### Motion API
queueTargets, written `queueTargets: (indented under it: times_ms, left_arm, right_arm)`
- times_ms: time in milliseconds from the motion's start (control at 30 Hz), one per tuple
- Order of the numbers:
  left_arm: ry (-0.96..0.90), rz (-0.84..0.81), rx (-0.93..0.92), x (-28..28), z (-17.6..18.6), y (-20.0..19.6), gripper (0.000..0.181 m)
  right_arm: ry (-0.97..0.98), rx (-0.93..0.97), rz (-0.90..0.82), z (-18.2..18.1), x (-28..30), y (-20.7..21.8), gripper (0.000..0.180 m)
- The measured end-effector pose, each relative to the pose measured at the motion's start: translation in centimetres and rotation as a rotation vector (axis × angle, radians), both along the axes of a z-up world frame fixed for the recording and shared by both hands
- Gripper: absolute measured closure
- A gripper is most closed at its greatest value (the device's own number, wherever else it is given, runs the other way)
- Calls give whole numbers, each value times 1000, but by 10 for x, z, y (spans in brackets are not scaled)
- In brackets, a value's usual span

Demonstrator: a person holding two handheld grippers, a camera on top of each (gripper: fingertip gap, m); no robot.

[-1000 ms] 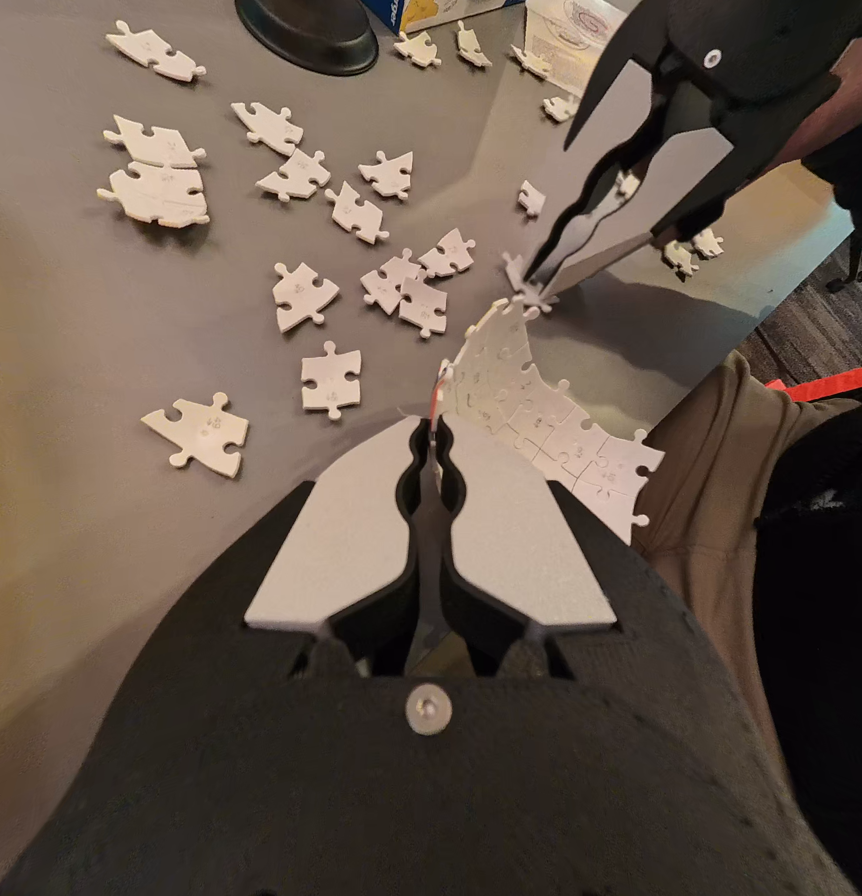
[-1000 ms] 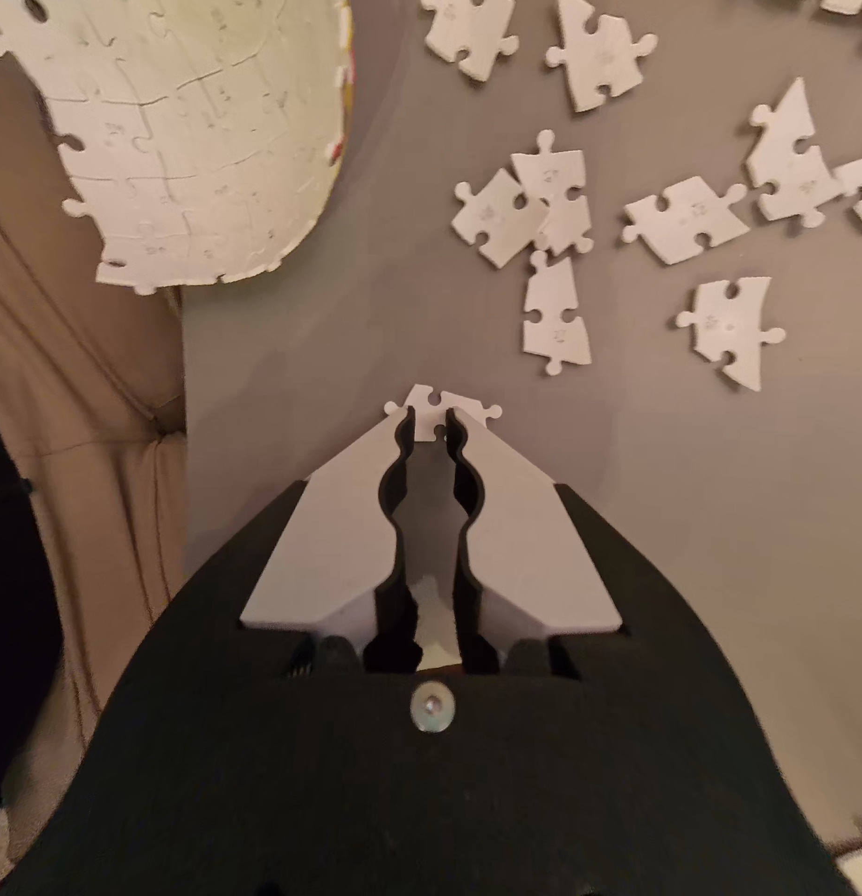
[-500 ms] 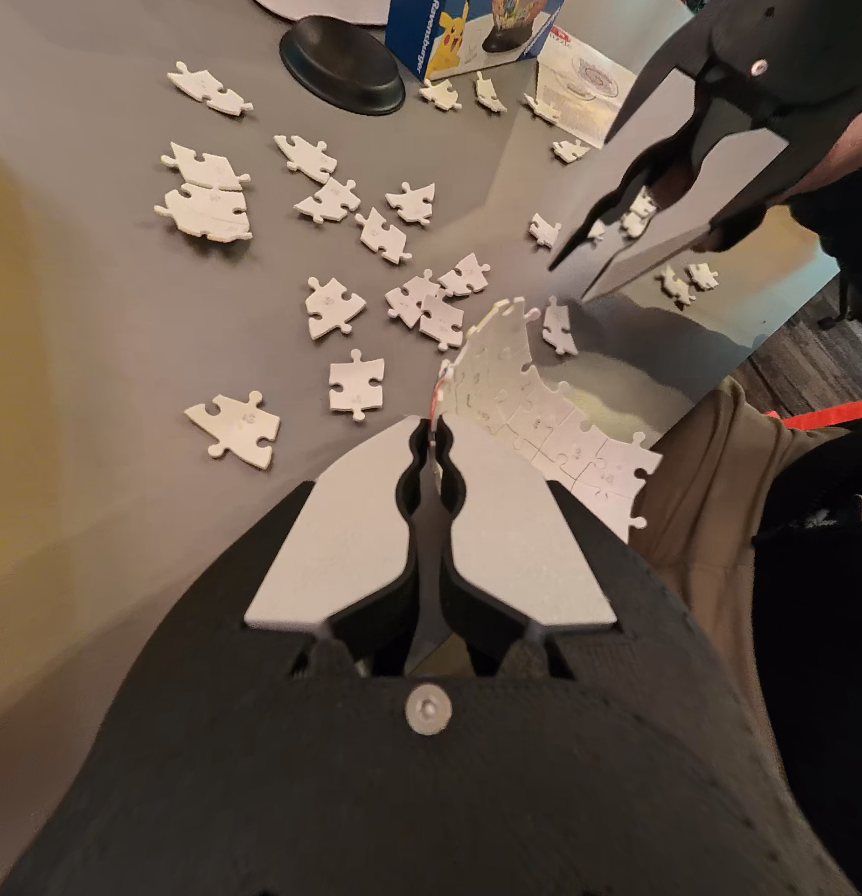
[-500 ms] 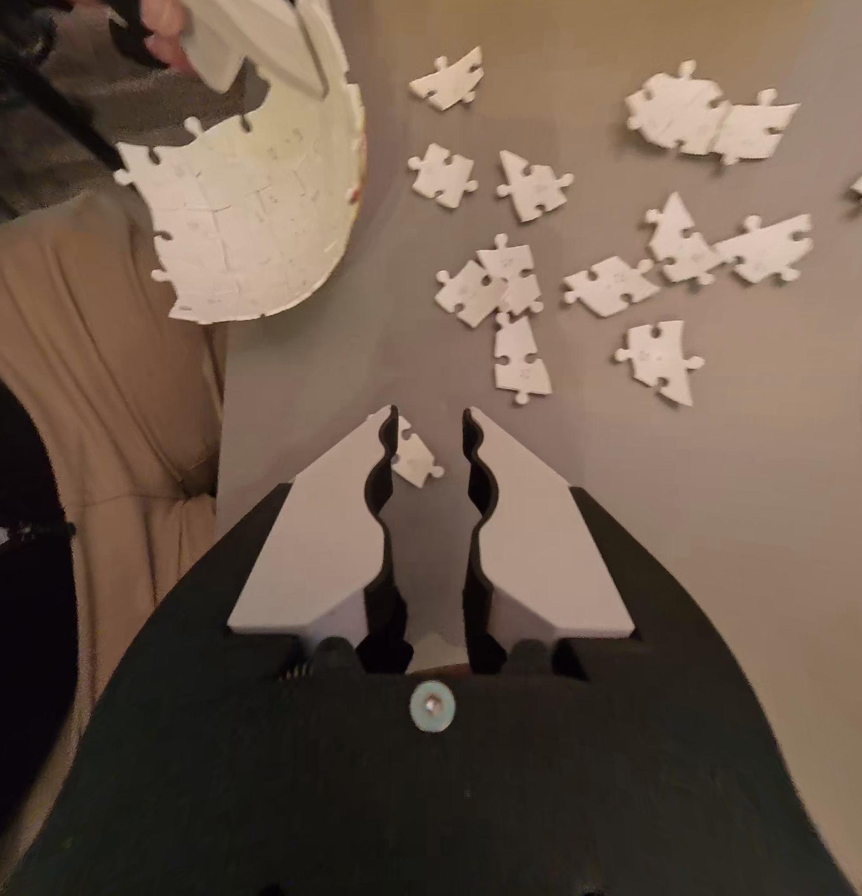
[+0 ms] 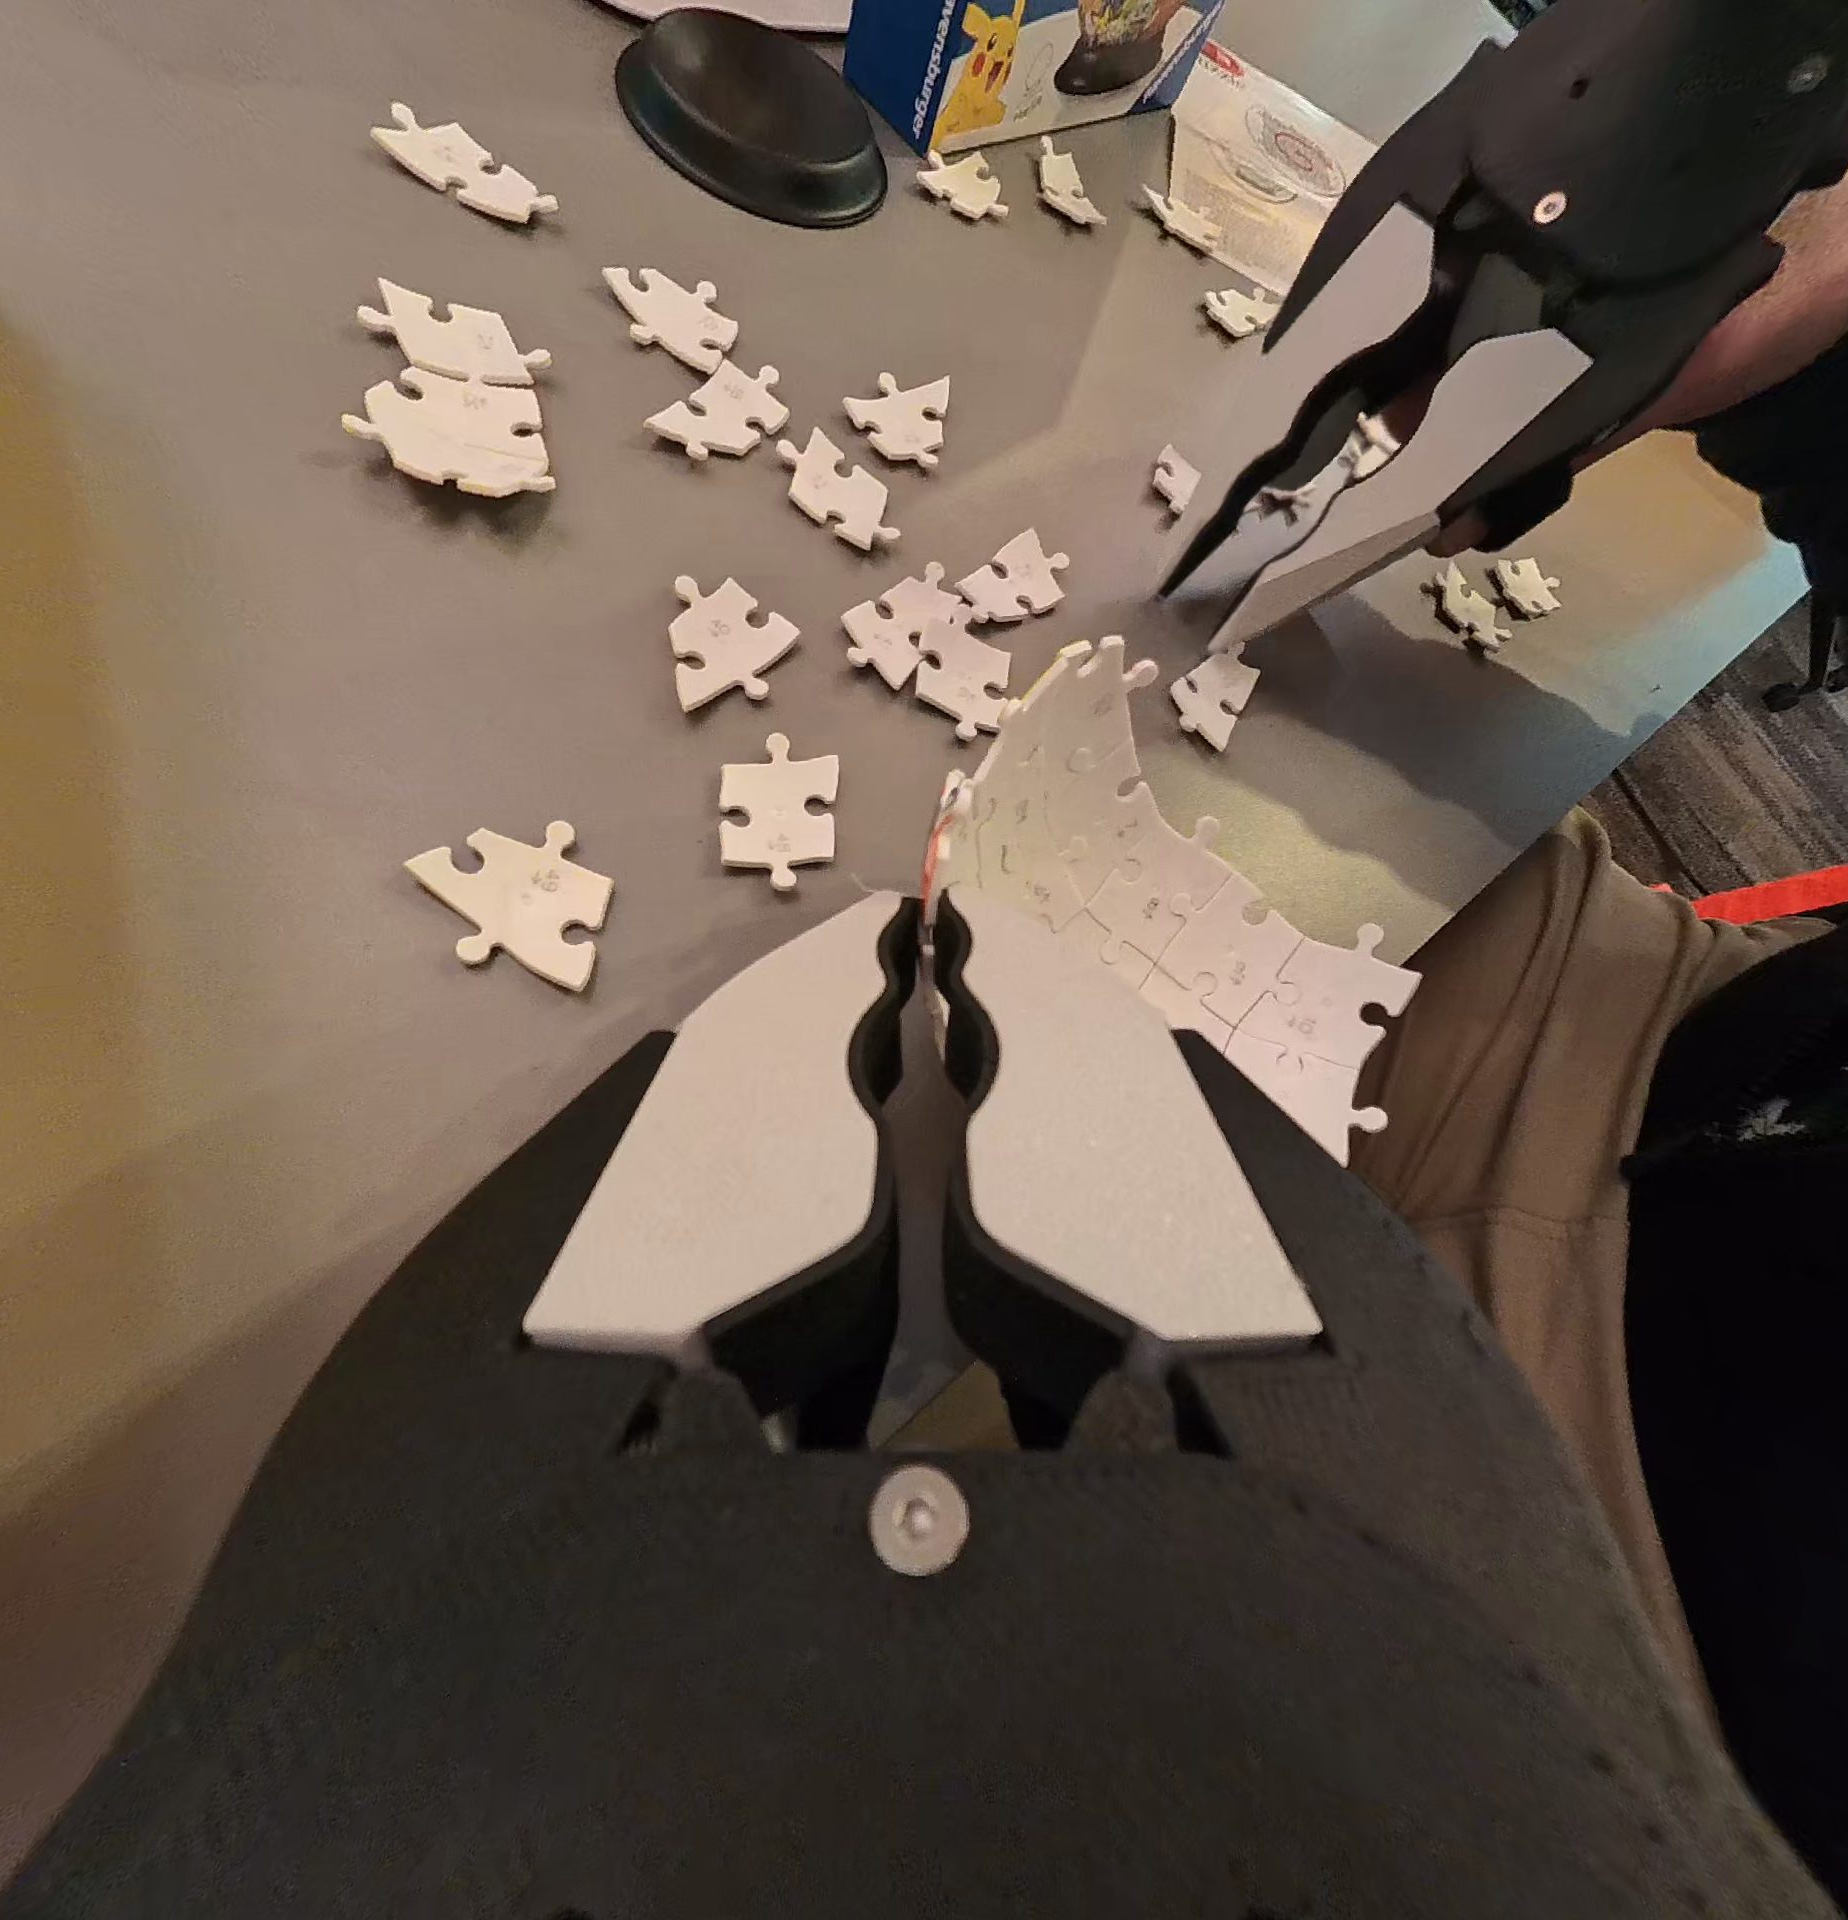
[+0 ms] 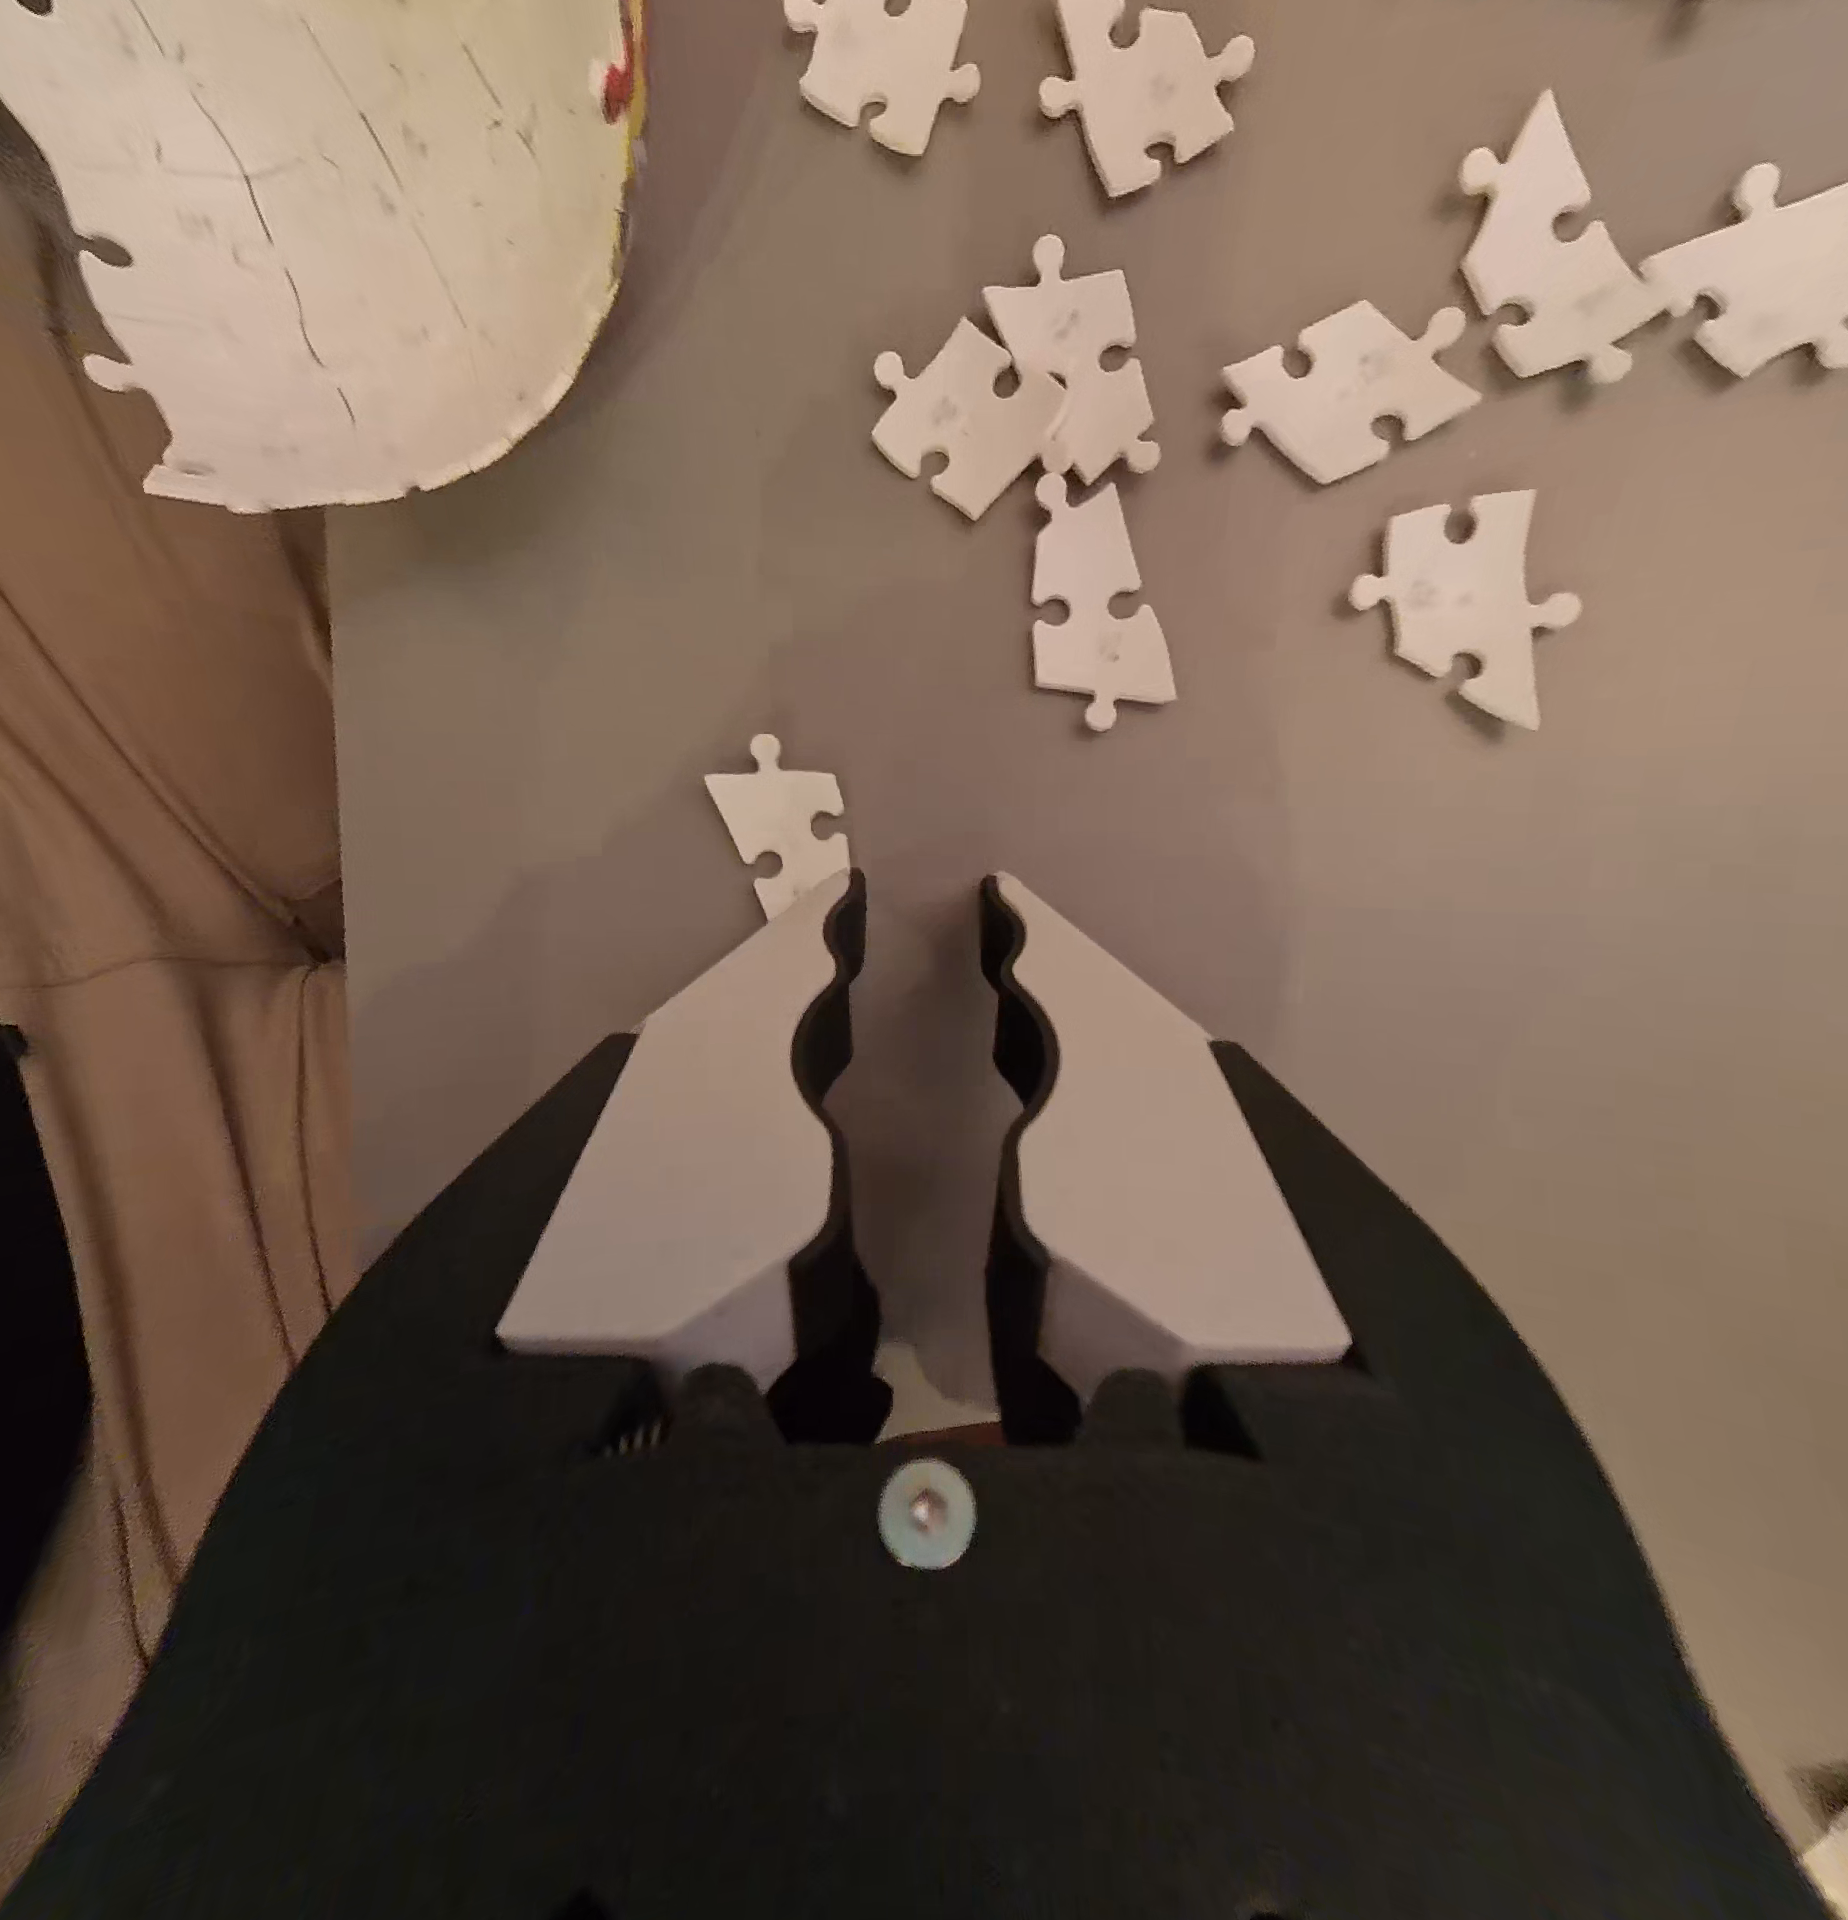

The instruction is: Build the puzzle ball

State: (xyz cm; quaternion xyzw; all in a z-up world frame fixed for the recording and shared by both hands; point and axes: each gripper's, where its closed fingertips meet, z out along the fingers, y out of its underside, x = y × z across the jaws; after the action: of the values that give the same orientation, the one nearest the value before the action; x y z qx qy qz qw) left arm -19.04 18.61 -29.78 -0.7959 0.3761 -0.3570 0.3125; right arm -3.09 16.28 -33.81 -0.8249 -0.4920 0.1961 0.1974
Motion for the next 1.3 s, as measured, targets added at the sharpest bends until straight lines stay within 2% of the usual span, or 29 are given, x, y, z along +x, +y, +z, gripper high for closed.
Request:
queueTargets:
  times_ms: [233, 433, 867, 1300]
  left_arm:
    - [-1, -8, -6, 3, -2, -1, 178]
    - [-2, -10, -9, 3, -3, -1, 178]
    - [-4, -12, -18, 7, -6, 0, 178]
    - [-10, -14, -21, 11, -6, -1, 178]
  right_arm:
    - [24, 8, 39, 1, -13, -4, 158]
    - [48, 31, -12, 7, -3, 6, 158]
    - [52, 120, -198, 17, 38, 42, 156]
    - [7, 119, -307, 28, 98, 49, 156]
